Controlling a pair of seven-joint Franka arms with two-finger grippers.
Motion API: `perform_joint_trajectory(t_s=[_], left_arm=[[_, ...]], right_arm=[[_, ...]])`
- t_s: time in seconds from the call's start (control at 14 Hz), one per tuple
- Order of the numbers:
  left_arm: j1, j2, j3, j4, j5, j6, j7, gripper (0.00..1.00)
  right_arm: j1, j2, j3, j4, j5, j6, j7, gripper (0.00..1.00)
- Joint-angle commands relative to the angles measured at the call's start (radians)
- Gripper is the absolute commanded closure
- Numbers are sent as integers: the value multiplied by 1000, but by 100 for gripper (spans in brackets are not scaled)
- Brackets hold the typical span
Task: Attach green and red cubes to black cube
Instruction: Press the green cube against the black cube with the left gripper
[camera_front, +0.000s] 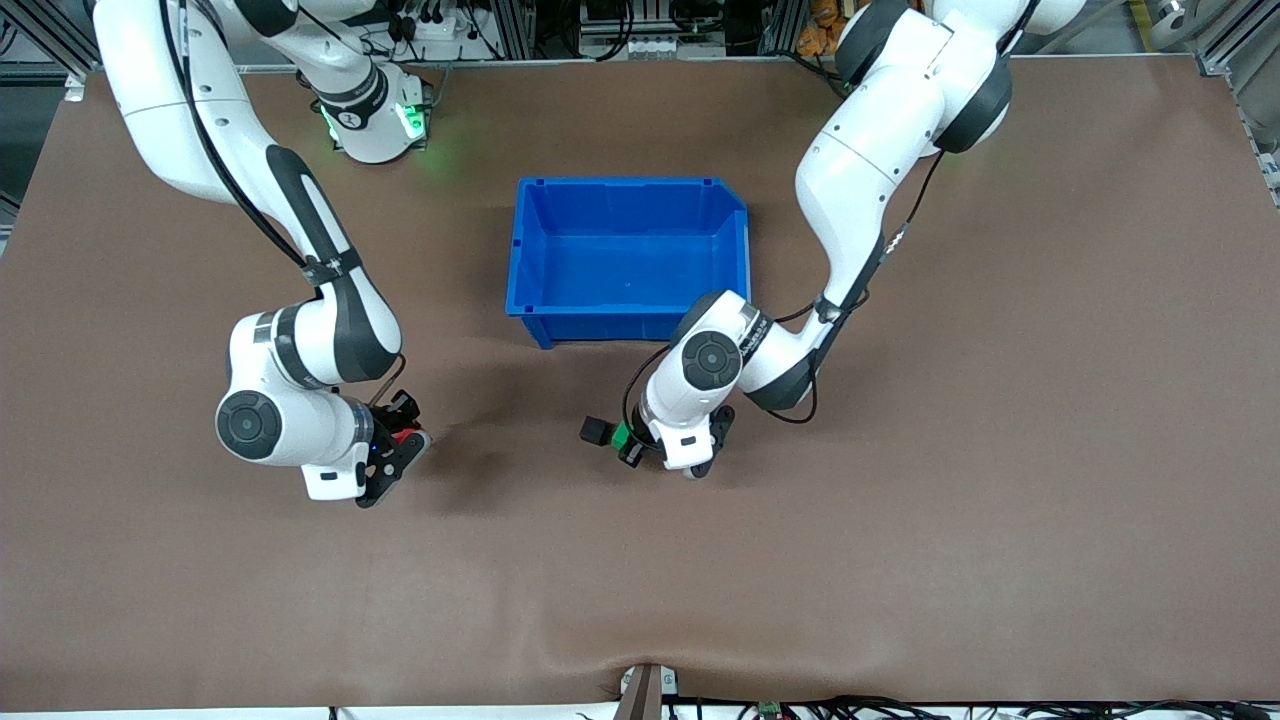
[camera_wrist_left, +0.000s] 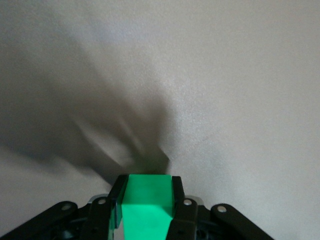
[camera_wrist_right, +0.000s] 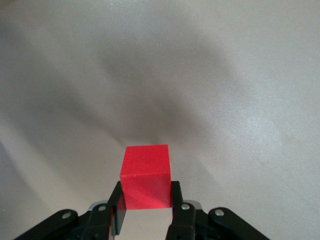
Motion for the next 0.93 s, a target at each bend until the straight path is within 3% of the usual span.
perform_joint_trajectory(t_s=[0.0, 0.86], left_arm=[[-26, 34, 14, 61, -15, 5, -40, 100], [-20, 30, 17, 58, -15, 12, -139, 100]], right_arm=[[-14, 2, 6, -4, 20, 6, -22, 90], [-5, 7, 8, 0, 52, 6, -36, 90]])
